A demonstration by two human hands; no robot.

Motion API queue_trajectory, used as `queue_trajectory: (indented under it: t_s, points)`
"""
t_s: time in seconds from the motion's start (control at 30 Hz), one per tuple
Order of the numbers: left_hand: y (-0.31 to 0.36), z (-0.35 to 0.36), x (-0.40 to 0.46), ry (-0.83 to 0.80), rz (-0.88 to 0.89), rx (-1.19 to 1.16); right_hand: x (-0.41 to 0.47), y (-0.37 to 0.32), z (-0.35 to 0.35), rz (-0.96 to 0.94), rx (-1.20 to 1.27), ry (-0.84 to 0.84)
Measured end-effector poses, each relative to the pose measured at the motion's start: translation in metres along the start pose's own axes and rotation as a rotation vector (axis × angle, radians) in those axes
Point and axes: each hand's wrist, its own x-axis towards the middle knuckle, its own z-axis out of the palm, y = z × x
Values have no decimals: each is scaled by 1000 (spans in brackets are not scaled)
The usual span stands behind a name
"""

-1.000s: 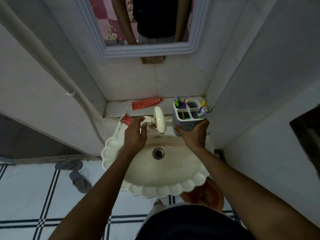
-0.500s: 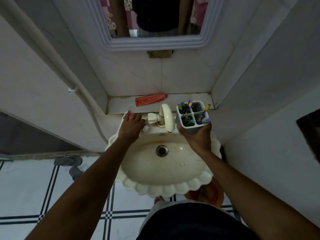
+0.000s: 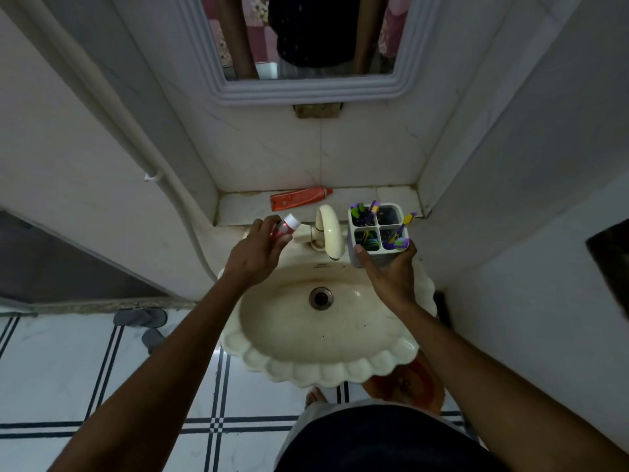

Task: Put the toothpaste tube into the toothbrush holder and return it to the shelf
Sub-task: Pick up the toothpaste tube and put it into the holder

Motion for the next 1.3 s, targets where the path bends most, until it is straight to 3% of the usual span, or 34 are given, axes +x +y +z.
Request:
queue_trajectory:
  t_s: [0.13, 0.23, 0.43, 0.57, 0.73, 1.07, 1.3]
  points:
    - [39, -34, 3, 55, -102, -347, -1, -3, -4, -11, 2, -8]
    - [72, -55, 15, 23, -63, -470, -2, -4, -8, -12, -2, -10]
    - [140, -82, 49, -141, 169, -187, 1, -8, -19, -2, 1, -37]
    - [176, -75, 71, -114, 279, 154, 2, -10, -24, 16, 14, -63]
    - [202, -51, 90, -117, 353, 297, 3, -12, -24, 12, 21, -57]
    - [217, -19, 112, -119, 378, 180, 11, -8, -28, -6, -24, -62]
    - [179, -21, 110, 3, 190, -176, 13, -2, -28, 1, -66, -16]
